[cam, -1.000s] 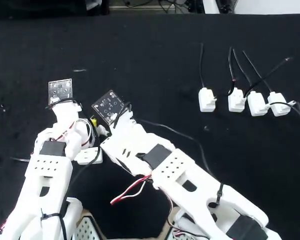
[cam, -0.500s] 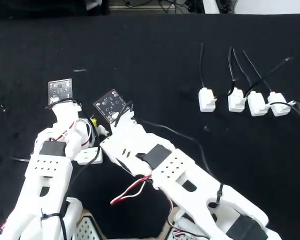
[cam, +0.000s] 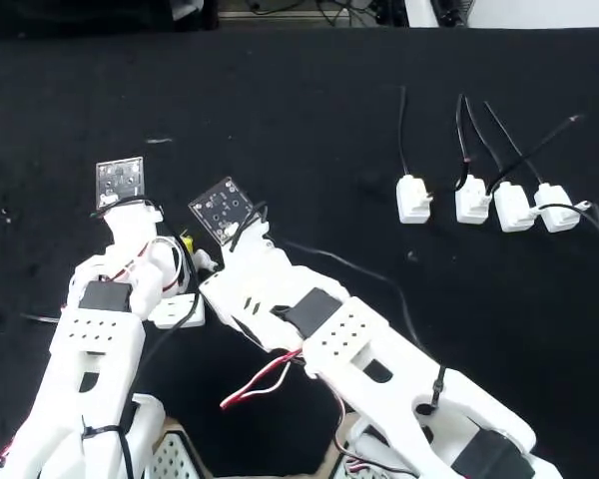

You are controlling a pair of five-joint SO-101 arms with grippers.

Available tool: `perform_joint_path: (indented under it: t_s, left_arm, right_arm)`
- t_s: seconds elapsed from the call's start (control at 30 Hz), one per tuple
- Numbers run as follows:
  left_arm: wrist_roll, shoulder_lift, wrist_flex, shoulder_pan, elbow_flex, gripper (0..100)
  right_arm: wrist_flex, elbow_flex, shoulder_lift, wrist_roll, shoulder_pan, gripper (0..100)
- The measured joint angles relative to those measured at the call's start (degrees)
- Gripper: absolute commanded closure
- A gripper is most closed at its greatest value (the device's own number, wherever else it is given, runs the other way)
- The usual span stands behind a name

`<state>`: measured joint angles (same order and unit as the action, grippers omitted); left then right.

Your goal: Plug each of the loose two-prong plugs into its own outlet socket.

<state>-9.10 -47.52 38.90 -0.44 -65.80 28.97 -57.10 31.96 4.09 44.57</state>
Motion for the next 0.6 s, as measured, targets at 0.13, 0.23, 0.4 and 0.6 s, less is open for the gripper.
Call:
perform_joint_path:
  t_s: [0.13, 0.23, 0.4, 0.6]
  left_arm:
    - [0.0, 0.0, 0.0, 0.0, 0.0, 84]
    - [0.0, 0.0, 0.0, 0.0, 0.0, 84]
    - [0.0, 0.0, -0.1, 0.0, 0.0, 84]
    - [0.2, 0.0, 1.0, -2.1, 0.5, 84]
  right_arm:
    - [0.0, 0.0, 0.0, 1.3, 0.1, 98.8]
    - [0.0, 0.0, 0.0, 1.5, 0.1, 98.8]
    - [0.0, 0.0, 0.0, 1.5, 0.1, 98.8]
    - [0.0, 0.1, 0.0, -1.1, 0.1, 98.8]
